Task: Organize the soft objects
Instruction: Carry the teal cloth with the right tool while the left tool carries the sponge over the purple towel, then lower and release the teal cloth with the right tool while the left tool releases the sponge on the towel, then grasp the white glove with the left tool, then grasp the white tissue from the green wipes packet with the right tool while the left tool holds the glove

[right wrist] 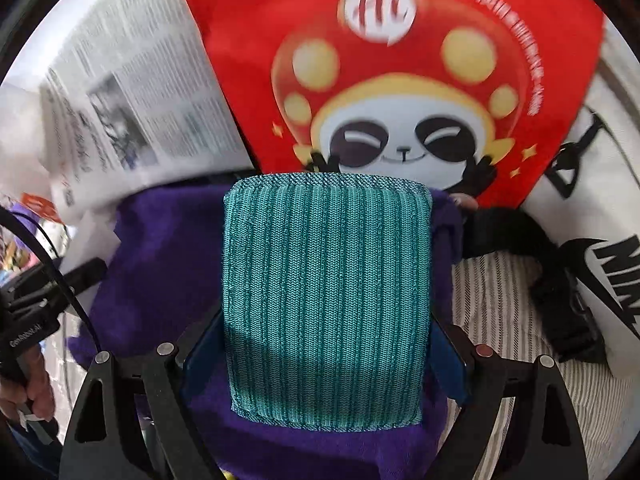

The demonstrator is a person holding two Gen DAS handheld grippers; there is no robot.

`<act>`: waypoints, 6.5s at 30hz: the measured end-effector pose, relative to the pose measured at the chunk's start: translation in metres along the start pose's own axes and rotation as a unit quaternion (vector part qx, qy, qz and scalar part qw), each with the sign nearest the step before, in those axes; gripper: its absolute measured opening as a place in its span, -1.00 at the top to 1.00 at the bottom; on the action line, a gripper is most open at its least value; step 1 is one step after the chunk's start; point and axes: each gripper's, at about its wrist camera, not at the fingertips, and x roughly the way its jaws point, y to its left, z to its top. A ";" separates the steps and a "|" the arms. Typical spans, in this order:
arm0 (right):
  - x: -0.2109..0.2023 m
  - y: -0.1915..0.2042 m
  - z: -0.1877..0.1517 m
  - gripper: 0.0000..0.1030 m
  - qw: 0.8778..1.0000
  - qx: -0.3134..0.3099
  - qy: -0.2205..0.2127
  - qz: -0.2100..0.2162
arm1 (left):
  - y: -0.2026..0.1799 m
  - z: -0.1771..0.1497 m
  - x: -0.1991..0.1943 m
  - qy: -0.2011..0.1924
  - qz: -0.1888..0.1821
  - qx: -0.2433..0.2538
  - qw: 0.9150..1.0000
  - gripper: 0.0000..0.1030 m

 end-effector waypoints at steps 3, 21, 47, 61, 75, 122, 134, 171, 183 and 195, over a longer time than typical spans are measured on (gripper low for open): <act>0.014 0.003 0.002 -0.71 1.000 -0.015 0.015 -0.016 | 0.000 -0.002 0.015 0.016 0.010 0.005 1.000 0.00; 0.066 0.010 0.002 -0.72 0.997 -0.040 0.050 -0.053 | 0.012 -0.008 0.049 0.049 0.011 0.008 0.999 -0.01; 0.065 0.016 -0.004 -0.84 0.996 -0.066 0.051 -0.043 | -0.022 -0.014 0.096 0.066 0.055 0.064 0.994 -0.27; 0.027 0.035 -0.002 -0.88 0.992 -0.092 -0.016 -0.081 | -0.053 -0.023 0.103 0.080 0.056 0.094 0.991 -0.65; -0.035 0.077 -0.012 -0.88 0.982 -0.128 -0.077 -0.114 | -0.079 -0.015 0.108 0.099 0.063 0.106 0.987 -0.68; -0.156 0.028 -0.235 -0.88 0.997 0.043 -0.045 -0.039 | -0.072 -0.174 -0.029 0.080 -0.030 0.160 0.983 -0.61; -0.139 0.037 -0.246 -0.88 0.998 0.023 -0.024 -0.062 | -0.084 -0.184 -0.025 0.075 -0.030 0.172 0.982 0.37; -0.103 0.025 -0.213 -0.88 0.998 -0.007 -0.053 -0.030 | -0.034 -0.198 -0.046 0.044 0.011 0.090 0.995 0.54; -0.069 0.050 -0.176 -0.86 0.998 -0.045 -0.052 -0.007 | -0.034 -0.198 -0.045 0.044 0.008 0.098 0.994 0.53; -0.063 0.076 -0.174 -0.02 0.990 -0.113 -0.038 -0.080 | -0.034 -0.201 -0.047 0.039 0.004 0.098 0.994 0.53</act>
